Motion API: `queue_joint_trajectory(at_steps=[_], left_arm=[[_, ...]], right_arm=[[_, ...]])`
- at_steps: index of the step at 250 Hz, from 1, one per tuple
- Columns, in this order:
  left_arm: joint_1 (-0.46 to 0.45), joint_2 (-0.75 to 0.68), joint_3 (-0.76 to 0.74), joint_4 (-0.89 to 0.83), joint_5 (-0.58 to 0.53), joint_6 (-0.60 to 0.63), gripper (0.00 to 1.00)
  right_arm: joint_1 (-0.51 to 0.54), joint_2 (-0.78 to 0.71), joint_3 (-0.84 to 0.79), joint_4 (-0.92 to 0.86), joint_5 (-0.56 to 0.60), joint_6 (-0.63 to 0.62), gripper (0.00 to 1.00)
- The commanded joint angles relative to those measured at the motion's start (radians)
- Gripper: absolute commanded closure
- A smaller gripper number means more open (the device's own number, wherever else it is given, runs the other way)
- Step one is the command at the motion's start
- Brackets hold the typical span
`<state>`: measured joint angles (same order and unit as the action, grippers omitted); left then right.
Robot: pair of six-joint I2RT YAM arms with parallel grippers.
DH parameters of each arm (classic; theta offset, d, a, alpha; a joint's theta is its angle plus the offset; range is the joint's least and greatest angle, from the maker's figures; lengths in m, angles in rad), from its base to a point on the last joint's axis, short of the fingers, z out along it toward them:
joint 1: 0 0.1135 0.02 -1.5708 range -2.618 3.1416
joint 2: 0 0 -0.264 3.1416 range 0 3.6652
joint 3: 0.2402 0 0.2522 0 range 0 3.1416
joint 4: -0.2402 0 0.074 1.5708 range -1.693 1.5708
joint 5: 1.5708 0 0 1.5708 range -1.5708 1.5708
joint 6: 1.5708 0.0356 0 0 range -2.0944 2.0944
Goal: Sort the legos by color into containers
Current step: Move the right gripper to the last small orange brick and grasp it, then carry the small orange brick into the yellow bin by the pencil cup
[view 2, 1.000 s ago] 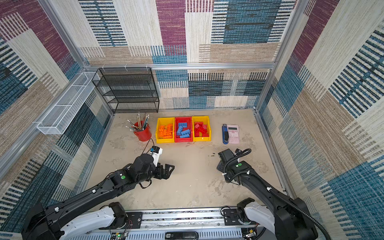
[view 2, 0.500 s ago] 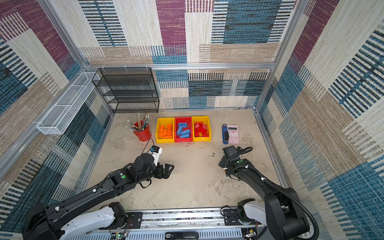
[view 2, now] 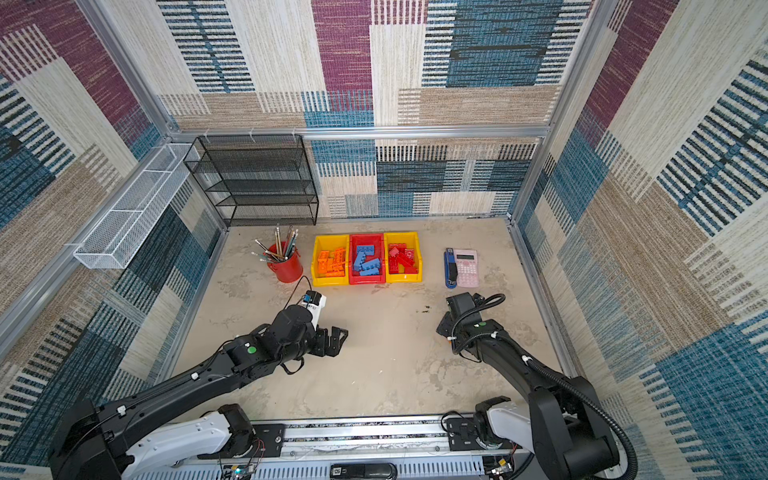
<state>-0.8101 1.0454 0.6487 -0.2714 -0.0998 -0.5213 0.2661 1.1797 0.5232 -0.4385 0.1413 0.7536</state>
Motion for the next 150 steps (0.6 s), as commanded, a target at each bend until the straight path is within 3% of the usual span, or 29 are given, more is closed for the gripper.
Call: queue_joint_trajectory(at_steps=[1, 34, 77, 150], left_arm=[[0.002, 0.006, 0.014, -0.001, -0.009, 0.042, 0.01], [0.003, -0.001, 0.007, -0.006, -0.017, 0.038, 0.01], [0.009, -0.025, -0.008, -0.015, -0.032, 0.032, 0.01], [0.066, -0.082, -0.044, -0.058, -0.025, -0.001, 0.01]], right_arm=[[-0.003, 0.035, -0.005, 0.026, -0.004, -0.016, 0.28], [-0.003, 0.085, 0.004, 0.051, -0.02, -0.031, 0.47], [-0.002, 0.092, 0.044, 0.053, -0.02, -0.064, 0.62], [0.047, 0.191, 0.234, 0.132, -0.181, -0.168, 0.65]])
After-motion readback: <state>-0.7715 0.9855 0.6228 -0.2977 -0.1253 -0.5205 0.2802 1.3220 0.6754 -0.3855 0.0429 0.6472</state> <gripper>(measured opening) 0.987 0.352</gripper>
